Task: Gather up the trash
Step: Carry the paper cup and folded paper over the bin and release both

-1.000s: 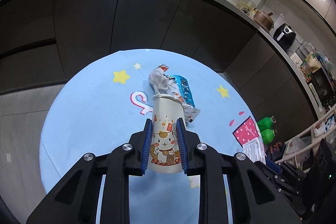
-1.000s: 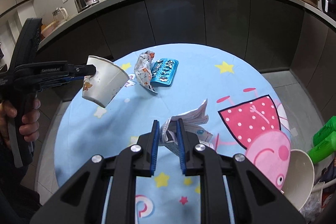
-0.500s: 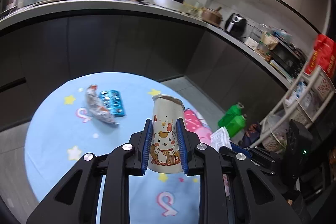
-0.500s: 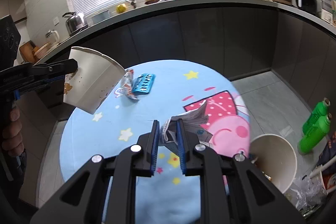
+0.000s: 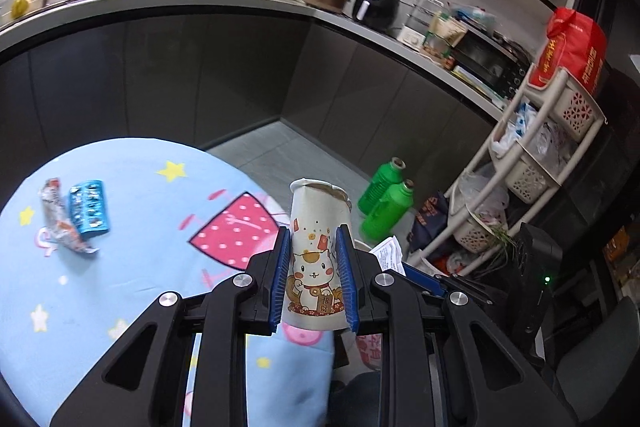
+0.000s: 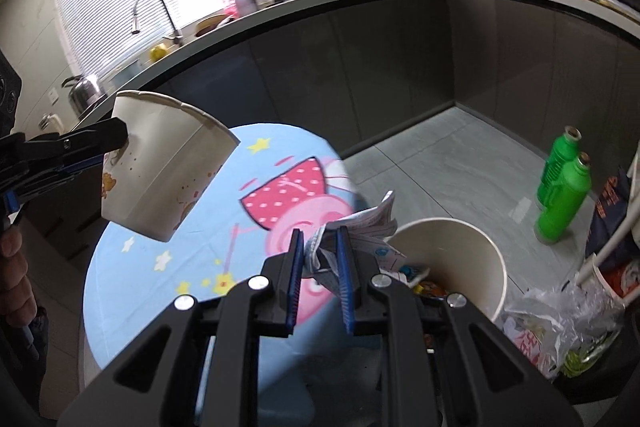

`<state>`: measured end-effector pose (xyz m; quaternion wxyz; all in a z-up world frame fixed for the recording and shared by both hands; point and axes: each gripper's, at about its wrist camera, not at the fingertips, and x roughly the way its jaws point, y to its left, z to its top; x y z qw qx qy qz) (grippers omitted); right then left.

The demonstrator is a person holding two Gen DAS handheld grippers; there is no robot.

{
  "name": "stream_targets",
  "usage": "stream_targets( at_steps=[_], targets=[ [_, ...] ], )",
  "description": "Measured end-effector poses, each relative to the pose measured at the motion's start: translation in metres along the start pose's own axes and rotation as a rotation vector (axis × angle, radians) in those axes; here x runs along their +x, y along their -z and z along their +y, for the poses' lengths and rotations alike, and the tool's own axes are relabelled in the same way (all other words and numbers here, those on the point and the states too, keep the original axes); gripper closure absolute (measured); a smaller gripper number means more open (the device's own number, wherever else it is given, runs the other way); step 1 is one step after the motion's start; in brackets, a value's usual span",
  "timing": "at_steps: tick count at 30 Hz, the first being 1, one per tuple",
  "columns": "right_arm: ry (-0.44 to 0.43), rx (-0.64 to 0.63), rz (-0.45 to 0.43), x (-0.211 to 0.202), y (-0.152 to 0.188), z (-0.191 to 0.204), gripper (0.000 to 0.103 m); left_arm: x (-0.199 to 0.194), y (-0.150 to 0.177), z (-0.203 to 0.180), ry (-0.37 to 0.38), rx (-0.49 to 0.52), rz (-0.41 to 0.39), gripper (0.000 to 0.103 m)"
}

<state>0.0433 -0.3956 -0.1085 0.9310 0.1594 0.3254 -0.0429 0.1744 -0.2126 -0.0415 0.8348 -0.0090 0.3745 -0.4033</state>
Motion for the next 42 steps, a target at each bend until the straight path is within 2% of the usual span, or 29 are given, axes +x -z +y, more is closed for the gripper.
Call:
stream_targets(
  at_steps=[6, 15, 20, 23, 24, 25, 26, 27, 28, 30, 31, 33, 34, 42],
  targets=[
    [0.041, 0.086, 0.024, 0.008, 0.014, -0.054, 0.085, 0.057, -0.006, -0.029, 0.037, 0.041, 0.072, 0.081],
    [0.071, 0.142, 0.09, 0.043, 0.032, -0.101, 0.085, 0.148, -0.008, -0.052, 0.059, 0.084, 0.195, 0.081],
    [0.077, 0.141, 0.12, 0.069, 0.036, -0.118, 0.083, 0.185, -0.003, -0.059, 0.039, 0.131, 0.238, 0.079],
    [0.07, 0.131, 0.158, 0.088, 0.041, -0.125, 0.078, 0.203, 0.003, -0.063, 0.001, 0.174, 0.251, 0.073],
    [0.068, 0.12, 0.173, 0.093, 0.043, -0.126, 0.076, 0.207, 0.005, -0.062, -0.019, 0.188, 0.253, 0.073],
    [0.068, 0.109, 0.179, 0.096, 0.044, -0.125, 0.061, 0.211, 0.007, -0.062, -0.049, 0.206, 0.244, 0.07],
    [0.068, 0.092, 0.178, 0.098, 0.047, -0.124, 0.051, 0.211, 0.01, -0.062, -0.064, 0.218, 0.239, 0.055],
    [0.07, 0.077, 0.172, 0.098, 0.05, -0.122, 0.035, 0.212, 0.01, -0.063, -0.078, 0.229, 0.225, 0.046],
    [0.073, 0.062, 0.164, 0.098, 0.052, -0.121, 0.024, 0.212, 0.011, -0.062, -0.087, 0.232, 0.214, 0.042],
    [0.073, 0.038, 0.15, 0.096, 0.057, -0.119, 0.013, 0.21, 0.011, -0.06, -0.102, 0.226, 0.198, 0.028],
    [0.073, 0.033, 0.147, 0.096, 0.059, -0.118, 0.008, 0.208, 0.011, -0.059, -0.108, 0.219, 0.187, 0.026],
    [0.081, 0.036, 0.151, 0.095, 0.06, -0.117, 0.004, 0.201, 0.009, -0.055, -0.135, 0.203, 0.155, 0.012],
    [0.08, 0.044, 0.153, 0.094, 0.06, -0.117, 0.003, 0.198, 0.008, -0.053, -0.15, 0.196, 0.139, 0.009],
    [0.081, 0.065, 0.131, 0.076, 0.048, -0.108, 0.003, 0.169, 0.002, -0.04, -0.176, 0.136, 0.109, 0.009]
  ],
)
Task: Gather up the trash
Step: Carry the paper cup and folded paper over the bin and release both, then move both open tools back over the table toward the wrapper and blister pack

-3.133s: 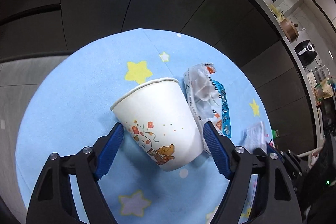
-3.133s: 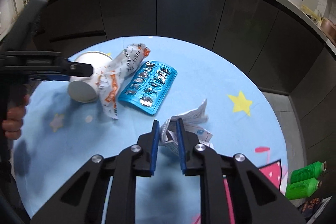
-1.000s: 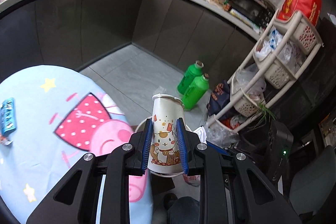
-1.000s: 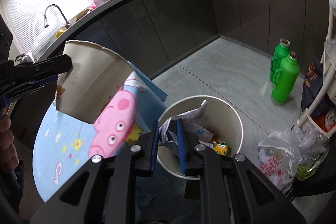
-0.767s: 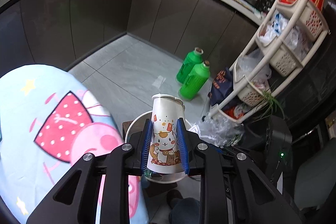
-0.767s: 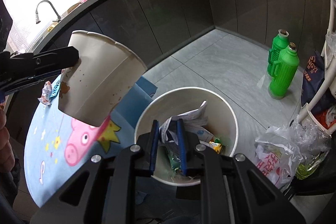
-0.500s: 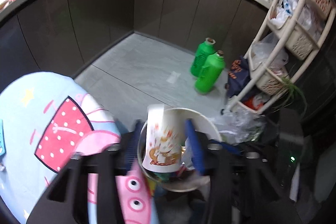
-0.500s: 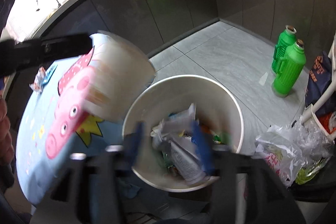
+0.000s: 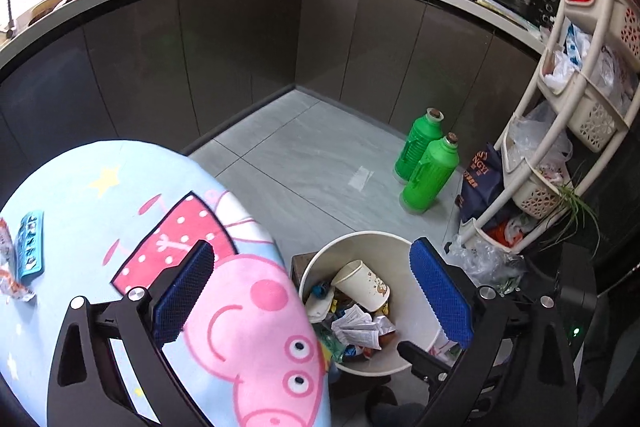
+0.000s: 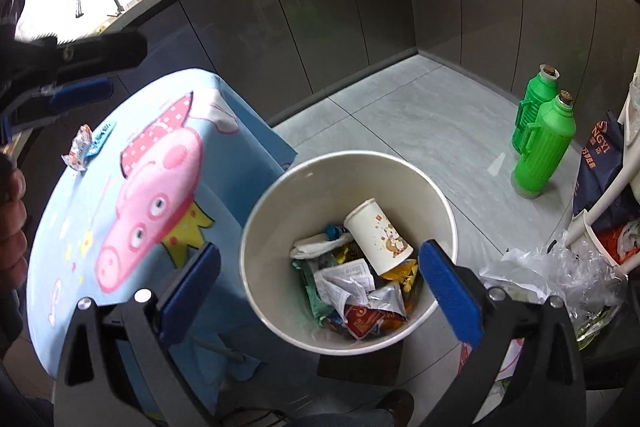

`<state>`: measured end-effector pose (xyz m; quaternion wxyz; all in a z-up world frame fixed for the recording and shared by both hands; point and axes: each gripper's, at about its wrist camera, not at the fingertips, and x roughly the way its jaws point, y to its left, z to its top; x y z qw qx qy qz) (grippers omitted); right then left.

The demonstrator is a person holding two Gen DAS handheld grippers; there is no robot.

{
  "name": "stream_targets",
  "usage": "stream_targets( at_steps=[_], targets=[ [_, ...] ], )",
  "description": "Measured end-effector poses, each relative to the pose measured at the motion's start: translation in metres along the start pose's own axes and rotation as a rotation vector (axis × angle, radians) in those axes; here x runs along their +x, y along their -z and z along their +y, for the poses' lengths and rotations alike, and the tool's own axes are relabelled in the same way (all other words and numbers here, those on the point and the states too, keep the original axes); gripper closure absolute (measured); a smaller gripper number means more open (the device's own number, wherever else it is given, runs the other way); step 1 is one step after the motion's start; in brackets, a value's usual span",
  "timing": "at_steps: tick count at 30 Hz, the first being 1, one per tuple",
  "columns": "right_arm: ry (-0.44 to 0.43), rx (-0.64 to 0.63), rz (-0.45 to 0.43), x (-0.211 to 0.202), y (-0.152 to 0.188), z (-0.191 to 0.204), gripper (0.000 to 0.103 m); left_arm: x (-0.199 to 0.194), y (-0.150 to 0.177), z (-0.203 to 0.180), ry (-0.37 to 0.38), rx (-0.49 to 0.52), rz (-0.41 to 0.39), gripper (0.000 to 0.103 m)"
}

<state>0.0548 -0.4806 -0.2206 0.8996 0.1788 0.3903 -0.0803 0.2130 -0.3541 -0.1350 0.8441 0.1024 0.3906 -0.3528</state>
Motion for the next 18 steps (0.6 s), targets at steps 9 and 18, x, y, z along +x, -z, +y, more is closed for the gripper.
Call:
stream_targets(
  at_steps=[9, 18],
  targets=[
    [-0.008, -0.045, -0.053, -0.035, -0.014, 0.03, 0.003, -0.047, 0.005, 0.019, -0.023, -0.05, -0.054, 0.009],
    [-0.038, -0.131, -0.098, -0.066, -0.03, 0.078, 0.003, -0.108, 0.016, 0.06, -0.07, -0.123, -0.118, 0.008]
  ],
)
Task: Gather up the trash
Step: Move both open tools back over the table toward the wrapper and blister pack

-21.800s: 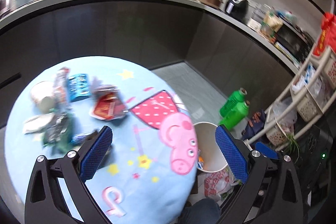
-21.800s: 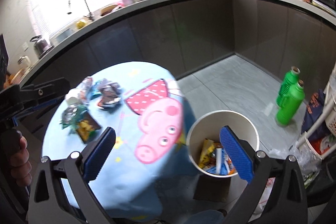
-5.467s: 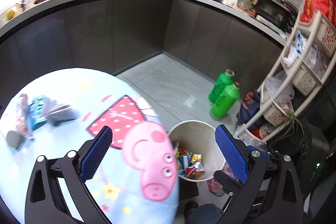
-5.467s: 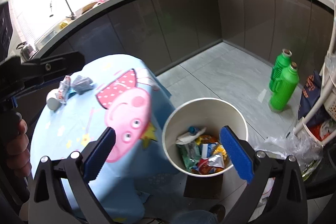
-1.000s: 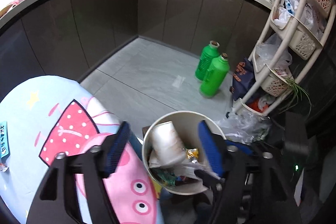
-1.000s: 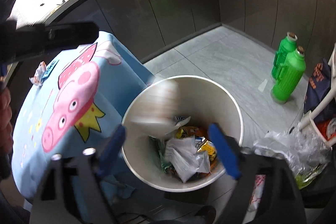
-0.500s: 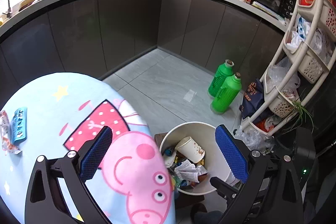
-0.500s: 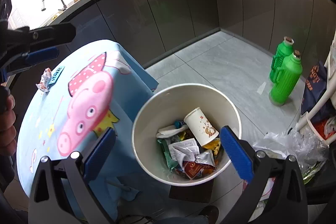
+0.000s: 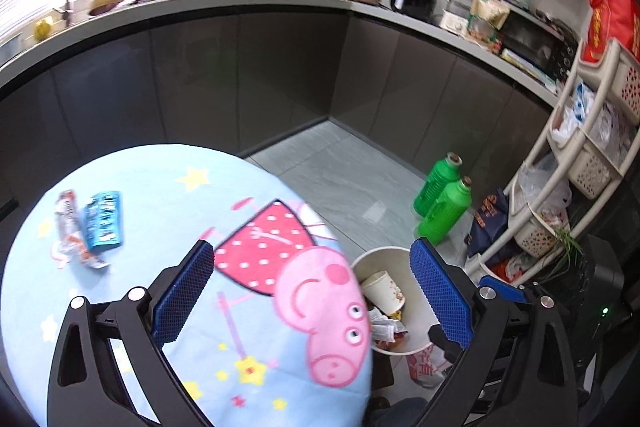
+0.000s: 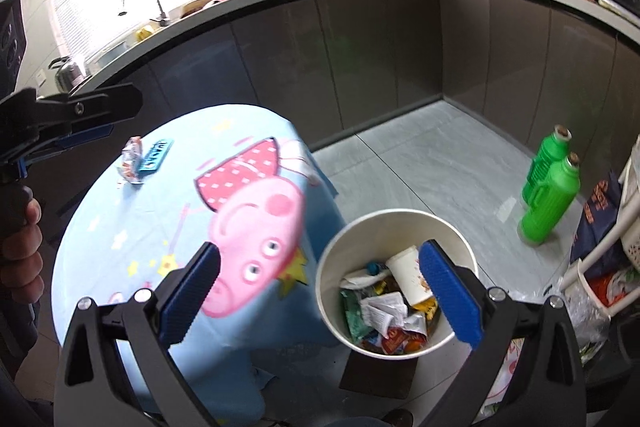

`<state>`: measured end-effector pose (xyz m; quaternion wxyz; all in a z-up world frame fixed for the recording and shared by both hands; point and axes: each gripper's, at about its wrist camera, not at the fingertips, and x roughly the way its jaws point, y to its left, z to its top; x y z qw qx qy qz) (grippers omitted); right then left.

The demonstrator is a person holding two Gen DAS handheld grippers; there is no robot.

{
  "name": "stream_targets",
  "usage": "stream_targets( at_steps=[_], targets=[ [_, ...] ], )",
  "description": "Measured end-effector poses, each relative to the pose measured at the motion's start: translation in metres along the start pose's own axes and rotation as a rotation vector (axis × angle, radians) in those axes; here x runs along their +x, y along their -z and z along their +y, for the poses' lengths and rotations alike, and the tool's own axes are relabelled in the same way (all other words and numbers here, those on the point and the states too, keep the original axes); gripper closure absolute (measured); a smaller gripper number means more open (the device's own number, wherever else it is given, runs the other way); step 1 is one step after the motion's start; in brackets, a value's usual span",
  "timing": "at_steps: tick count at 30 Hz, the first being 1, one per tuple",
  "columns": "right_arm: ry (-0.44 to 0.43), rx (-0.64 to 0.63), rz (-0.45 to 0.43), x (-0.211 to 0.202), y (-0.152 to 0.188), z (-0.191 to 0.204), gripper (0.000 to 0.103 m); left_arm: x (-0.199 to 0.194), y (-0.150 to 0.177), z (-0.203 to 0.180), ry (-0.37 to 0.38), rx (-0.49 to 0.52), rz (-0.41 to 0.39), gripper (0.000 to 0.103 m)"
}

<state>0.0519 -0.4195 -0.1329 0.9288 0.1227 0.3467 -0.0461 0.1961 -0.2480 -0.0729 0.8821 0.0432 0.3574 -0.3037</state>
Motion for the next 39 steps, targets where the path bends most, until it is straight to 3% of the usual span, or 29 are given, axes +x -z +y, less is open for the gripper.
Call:
stream_targets(
  at_steps=[8, 14, 16, 22, 28, 34, 39],
  targets=[
    [-0.055, -0.074, 0.009, -0.002, -0.026, 0.059, 0.003, -0.046, 0.013, 0.08, -0.117, -0.117, -0.034, 0.008],
    [-0.21, -0.14, 0.0, 0.015, -0.046, 0.117, 0.003, -0.066, 0.023, 0.163, -0.202, -0.262, -0.035, 0.009],
    [-0.233, -0.176, 0.032, 0.03, -0.054, 0.142, 0.003, -0.07, 0.026, 0.188, -0.216, -0.311, -0.036, 0.009],
    [-0.272, -0.287, 0.093, 0.066, -0.061, 0.201, 0.003, -0.059, 0.028, 0.259, -0.221, -0.451, -0.003, 0.01],
    [-0.266, -0.354, 0.124, 0.095, -0.063, 0.23, 0.003, -0.017, 0.017, 0.291, -0.164, -0.537, 0.049, 0.015],
    [-0.214, -0.377, 0.133, 0.118, -0.068, 0.235, 0.003, 0.032, 0.011, 0.307, -0.109, -0.592, 0.112, 0.028],
    [-0.197, -0.325, 0.166, 0.136, -0.077, 0.231, 0.003, 0.054, 0.015, 0.316, -0.086, -0.6, 0.162, 0.058]
  ],
)
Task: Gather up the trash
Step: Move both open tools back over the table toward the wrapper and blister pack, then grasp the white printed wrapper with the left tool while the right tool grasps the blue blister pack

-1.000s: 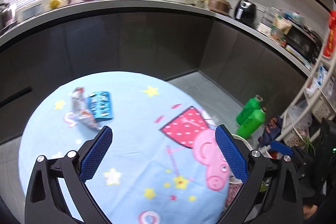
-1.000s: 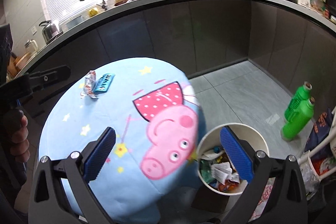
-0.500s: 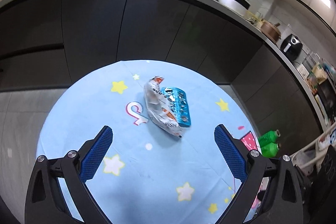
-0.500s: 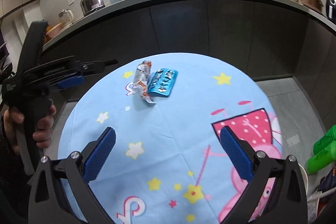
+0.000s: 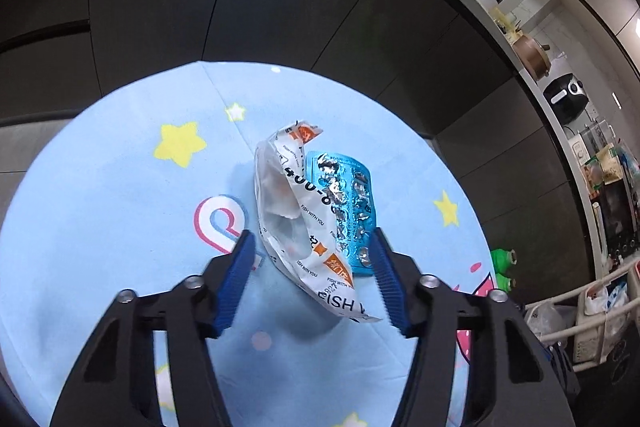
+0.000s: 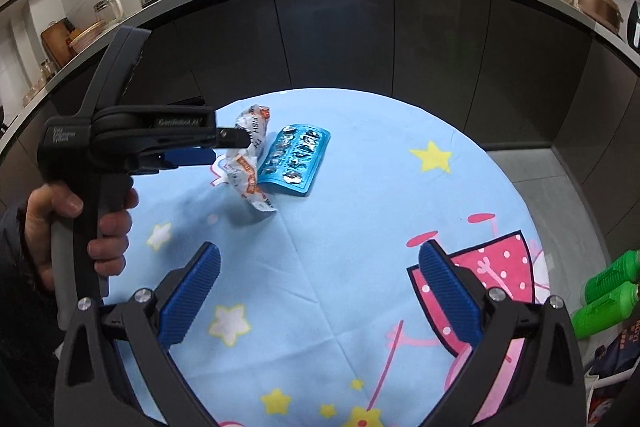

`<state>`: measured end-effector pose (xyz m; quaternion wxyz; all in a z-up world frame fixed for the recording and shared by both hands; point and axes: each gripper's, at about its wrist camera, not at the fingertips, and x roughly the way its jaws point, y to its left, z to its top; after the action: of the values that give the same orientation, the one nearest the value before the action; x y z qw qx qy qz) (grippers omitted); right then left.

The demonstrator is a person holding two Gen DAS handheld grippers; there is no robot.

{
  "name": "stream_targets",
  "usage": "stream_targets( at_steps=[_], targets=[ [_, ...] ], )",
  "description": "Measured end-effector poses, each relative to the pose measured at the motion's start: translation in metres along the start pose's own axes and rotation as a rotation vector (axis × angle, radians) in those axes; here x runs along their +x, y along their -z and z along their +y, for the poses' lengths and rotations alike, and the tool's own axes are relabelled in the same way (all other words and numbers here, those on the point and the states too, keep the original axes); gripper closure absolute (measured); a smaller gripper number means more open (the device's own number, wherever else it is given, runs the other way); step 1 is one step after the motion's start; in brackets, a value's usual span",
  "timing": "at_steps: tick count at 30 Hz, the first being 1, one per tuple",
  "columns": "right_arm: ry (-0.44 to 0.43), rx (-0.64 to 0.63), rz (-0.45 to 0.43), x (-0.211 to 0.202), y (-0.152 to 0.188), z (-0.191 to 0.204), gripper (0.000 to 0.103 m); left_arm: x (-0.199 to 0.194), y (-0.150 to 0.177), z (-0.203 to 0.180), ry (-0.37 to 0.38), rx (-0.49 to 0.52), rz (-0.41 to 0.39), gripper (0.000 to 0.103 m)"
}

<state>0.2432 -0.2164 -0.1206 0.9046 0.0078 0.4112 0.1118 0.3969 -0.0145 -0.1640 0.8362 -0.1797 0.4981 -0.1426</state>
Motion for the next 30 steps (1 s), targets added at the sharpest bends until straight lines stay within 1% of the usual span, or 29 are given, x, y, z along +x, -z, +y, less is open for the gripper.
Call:
stream_targets(
  at_steps=[1, 2, 3, 5, 7, 8, 10, 12, 16, 19, 23, 25, 27, 28, 30],
  targets=[
    [-0.005, 0.013, 0.011, 0.004, -0.002, -0.002, 0.003, 0.003, 0.0, 0.001, 0.002, 0.009, 0.012, 0.067],
    [-0.012, 0.02, 0.019, 0.007, -0.003, -0.002, 0.003, 0.006, 0.001, 0.003, 0.005, 0.019, 0.026, 0.083],
    [-0.023, 0.028, 0.027, 0.012, -0.005, -0.003, 0.003, 0.008, 0.001, 0.005, 0.016, 0.032, 0.035, 0.092],
    [-0.024, 0.031, 0.034, 0.019, -0.01, -0.001, 0.004, 0.001, 0.004, 0.007, 0.018, 0.06, 0.024, 0.098],
    [-0.023, 0.025, 0.038, 0.03, -0.016, 0.003, 0.005, -0.009, 0.007, 0.011, -0.002, 0.09, 0.011, 0.1],
    [-0.024, 0.025, 0.045, 0.036, -0.02, 0.005, 0.005, -0.015, 0.01, 0.014, -0.007, 0.102, 0.008, 0.1],
    [-0.033, 0.03, 0.06, 0.049, -0.026, 0.01, 0.01, -0.025, 0.015, 0.021, -0.022, 0.116, 0.002, 0.101],
    [-0.045, 0.036, 0.079, 0.063, -0.034, 0.017, 0.01, -0.036, 0.021, 0.03, -0.039, 0.121, -0.006, 0.101],
    [-0.02, 0.031, 0.114, 0.092, -0.049, 0.033, 0.017, -0.056, 0.03, 0.053, -0.056, 0.107, -0.009, 0.101],
    [-0.013, 0.054, 0.134, 0.111, -0.061, 0.039, 0.017, -0.067, 0.035, 0.067, -0.06, 0.081, -0.01, 0.102],
    [0.031, 0.075, 0.161, 0.134, -0.069, 0.047, 0.017, -0.073, 0.037, 0.08, -0.073, 0.049, -0.018, 0.1],
    [0.069, 0.07, 0.167, 0.143, -0.07, 0.051, 0.017, -0.073, 0.037, 0.083, -0.067, 0.037, -0.013, 0.094],
    [0.094, 0.07, 0.169, 0.148, -0.07, 0.053, 0.018, -0.074, 0.038, 0.084, -0.062, 0.011, -0.021, 0.071],
    [0.092, 0.077, 0.173, 0.151, -0.07, 0.053, 0.02, -0.074, 0.037, 0.084, -0.06, 0.003, -0.03, 0.068],
    [0.101, 0.076, 0.179, 0.154, -0.069, 0.054, 0.023, -0.073, 0.038, 0.084, -0.058, 0.0, -0.032, 0.067]
  ],
)
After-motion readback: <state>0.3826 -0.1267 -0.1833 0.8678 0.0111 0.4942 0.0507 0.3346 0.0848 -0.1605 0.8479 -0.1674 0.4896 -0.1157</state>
